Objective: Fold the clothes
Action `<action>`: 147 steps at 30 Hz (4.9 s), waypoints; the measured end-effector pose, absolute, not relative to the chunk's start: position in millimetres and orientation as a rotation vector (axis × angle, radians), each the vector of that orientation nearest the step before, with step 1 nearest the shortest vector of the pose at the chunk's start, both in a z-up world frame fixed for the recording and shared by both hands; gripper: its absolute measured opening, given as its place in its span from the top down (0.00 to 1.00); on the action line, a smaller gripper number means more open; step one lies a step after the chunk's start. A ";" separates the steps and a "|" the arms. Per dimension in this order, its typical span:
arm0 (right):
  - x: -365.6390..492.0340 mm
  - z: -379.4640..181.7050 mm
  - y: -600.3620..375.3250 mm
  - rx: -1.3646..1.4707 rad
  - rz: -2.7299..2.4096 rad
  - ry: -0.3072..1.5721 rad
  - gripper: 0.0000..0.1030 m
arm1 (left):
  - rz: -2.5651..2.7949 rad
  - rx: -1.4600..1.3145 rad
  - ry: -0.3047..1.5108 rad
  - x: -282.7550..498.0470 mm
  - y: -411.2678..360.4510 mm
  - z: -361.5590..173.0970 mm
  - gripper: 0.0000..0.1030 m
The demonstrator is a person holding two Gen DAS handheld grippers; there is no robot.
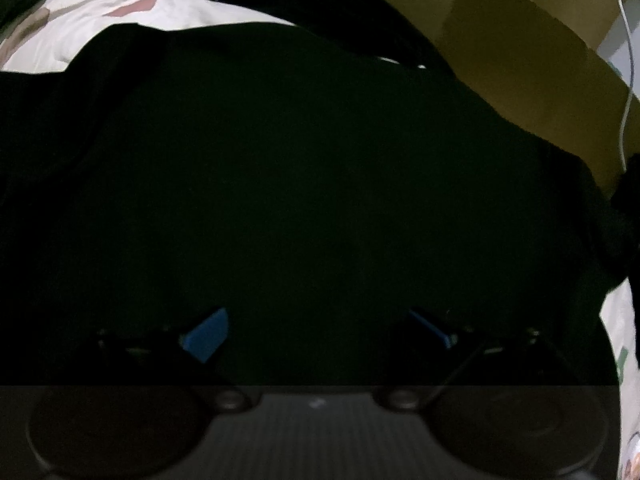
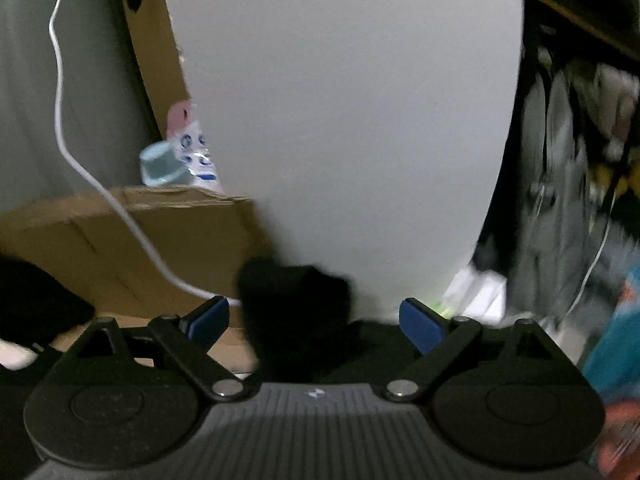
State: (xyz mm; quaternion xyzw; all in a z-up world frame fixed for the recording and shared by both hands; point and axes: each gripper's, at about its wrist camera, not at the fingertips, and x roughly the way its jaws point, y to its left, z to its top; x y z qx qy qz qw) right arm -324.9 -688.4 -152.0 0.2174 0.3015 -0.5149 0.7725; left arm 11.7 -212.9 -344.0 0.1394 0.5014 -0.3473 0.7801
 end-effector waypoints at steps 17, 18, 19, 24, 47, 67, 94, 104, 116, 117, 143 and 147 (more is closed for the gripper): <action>-292.7 -214.3 -733.6 0.343 -1.004 0.858 0.73 | -0.766 0.339 1.063 9.0 -225.7 -355.2 0.03; -288.5 -218.6 -735.9 0.310 -0.988 0.880 0.81 | -0.767 0.340 1.063 11.0 -229.3 -357.0 0.03; -286.1 -218.5 -735.0 0.289 -0.971 0.885 0.90 | -0.767 0.343 1.061 7.0 -222.5 -353.7 0.03; -277.0 -199.4 -713.1 0.193 -0.896 0.884 0.94 | -0.769 0.344 1.060 6.3 -221.5 -352.7 0.02; -341.5 -43.7 -696.5 0.127 -0.960 1.197 0.94 | -0.780 0.314 1.056 20.5 -238.8 -372.3 0.00; -380.9 -137.4 -715.3 0.224 -1.129 1.394 0.33 | -0.790 0.335 1.047 9.5 -221.8 -362.0 0.01; -270.0 -131.8 -540.3 0.335 -0.703 1.191 0.27 | -0.637 0.220 0.909 126.3 -113.6 -302.5 0.06; -214.0 -126.6 -482.6 0.230 -0.587 1.153 0.27 | -0.456 0.115 0.861 213.2 1.4 -266.8 0.06; -192.0 -107.3 -434.0 0.226 -0.512 1.193 0.27 | -0.300 -0.260 1.029 307.5 39.6 -337.2 0.25; -193.2 -108.4 -432.0 0.235 -0.513 1.193 0.27 | -0.304 -0.264 1.044 311.9 34.8 -342.1 0.26; -193.2 -117.0 -424.0 0.271 -0.505 1.179 0.27 | -0.574 -0.406 0.944 295.6 23.1 -250.2 0.95; -194.3 -118.6 -423.0 0.270 -0.499 1.186 0.27 | -0.724 -0.256 0.896 272.0 -34.0 -219.1 0.95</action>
